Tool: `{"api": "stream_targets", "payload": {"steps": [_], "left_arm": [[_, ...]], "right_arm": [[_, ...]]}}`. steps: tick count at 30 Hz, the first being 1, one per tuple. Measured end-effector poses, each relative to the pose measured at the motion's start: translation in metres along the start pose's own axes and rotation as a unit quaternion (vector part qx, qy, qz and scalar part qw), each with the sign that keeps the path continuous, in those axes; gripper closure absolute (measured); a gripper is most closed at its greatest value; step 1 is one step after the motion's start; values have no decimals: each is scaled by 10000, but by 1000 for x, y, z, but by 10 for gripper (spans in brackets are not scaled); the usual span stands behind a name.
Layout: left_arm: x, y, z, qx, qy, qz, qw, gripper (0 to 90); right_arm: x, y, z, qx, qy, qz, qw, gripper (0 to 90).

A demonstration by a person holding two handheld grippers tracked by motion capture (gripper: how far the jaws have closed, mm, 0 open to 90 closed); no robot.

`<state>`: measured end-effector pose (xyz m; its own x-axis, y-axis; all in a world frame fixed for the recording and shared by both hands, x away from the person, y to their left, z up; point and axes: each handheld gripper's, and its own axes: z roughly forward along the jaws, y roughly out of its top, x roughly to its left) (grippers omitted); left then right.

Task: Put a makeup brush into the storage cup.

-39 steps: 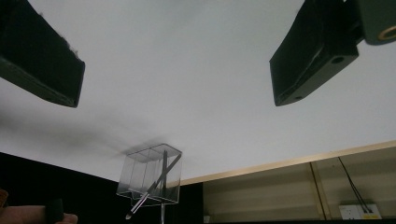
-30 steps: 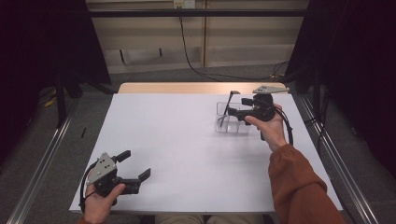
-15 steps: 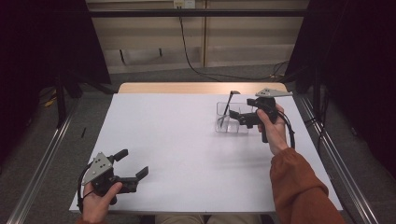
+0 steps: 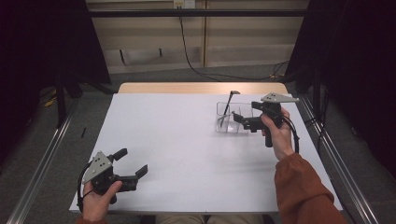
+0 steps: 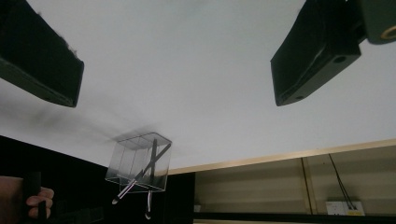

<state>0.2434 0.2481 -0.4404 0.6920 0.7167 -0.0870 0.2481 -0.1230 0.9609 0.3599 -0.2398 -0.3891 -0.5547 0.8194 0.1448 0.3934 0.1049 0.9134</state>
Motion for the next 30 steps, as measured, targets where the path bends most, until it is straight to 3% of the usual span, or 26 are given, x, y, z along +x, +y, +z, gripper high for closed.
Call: {"api": "stream_targets", "payload": {"steps": [6, 11, 30], "left_arm": [[-1, 1, 2, -21, -43, 0, 10000, 24], [-1, 1, 0, -4, -18, 19, 10000, 25], [-1, 2, -4, -95, 60, -34, 9999, 24]], "right_arm": [[0, -7, -9, -155, -143, -43, 9998, 16], [-2, -12, -16, -220, -114, 84, 9997, 15], [9, -28, -47, -413, -128, -18, 9991, 14]]}}
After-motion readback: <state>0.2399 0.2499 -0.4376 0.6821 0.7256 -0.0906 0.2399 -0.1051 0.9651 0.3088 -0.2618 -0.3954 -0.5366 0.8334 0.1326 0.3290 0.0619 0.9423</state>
